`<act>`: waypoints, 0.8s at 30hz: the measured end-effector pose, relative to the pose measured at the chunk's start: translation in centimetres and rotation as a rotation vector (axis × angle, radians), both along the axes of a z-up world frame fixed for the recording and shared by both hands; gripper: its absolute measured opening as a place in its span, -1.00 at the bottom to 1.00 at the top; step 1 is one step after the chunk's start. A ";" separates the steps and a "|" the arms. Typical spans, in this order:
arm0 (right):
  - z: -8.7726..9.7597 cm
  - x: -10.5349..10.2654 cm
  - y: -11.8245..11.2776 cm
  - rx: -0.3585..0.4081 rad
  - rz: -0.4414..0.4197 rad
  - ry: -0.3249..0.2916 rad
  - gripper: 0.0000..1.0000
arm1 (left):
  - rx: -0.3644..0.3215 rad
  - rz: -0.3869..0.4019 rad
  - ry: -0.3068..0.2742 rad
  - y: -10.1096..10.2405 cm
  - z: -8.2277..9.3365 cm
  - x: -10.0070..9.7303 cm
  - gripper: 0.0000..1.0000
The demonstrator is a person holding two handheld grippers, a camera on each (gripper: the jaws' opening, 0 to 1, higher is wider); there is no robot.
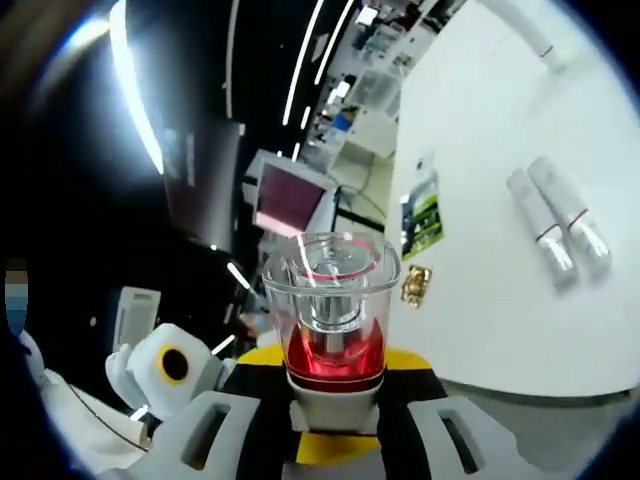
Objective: Arrange the skincare products in the storage area until every visible bottle or jar stands upright without overlapping.
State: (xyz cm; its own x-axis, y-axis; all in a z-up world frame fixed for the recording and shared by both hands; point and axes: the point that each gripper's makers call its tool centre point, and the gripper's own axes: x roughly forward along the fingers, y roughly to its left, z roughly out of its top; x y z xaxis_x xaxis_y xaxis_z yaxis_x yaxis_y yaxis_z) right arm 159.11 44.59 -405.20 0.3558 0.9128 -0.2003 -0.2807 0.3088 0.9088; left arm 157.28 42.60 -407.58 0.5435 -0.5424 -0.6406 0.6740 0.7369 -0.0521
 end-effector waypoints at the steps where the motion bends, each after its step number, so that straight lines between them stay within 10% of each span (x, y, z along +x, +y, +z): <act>1: 0.4 0.3 -0.4 -0.003 -0.002 -0.017 -0.40 | -0.014 -0.006 -0.027 -0.3 0.4 0.4 -0.46; 14: 0.9 5.1 -7.4 -0.043 -0.095 -0.077 -0.40 | 0.033 -0.027 -0.137 -0.9 0.6 1.7 -0.23; 24: 1.0 9.3 -12.0 -0.083 -0.131 -0.123 -0.40 | 0.307 -0.014 -0.117 4.1 -5.1 0.8 -0.23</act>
State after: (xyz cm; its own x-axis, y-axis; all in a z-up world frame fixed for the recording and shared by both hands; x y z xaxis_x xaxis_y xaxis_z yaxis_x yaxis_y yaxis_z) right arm 168.41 32.60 -404.22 0.4973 0.8390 -0.2209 -0.3401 0.4228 0.8400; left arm 158.04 46.66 -412.64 0.6168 -0.3417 -0.7091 0.6727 0.6966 0.2494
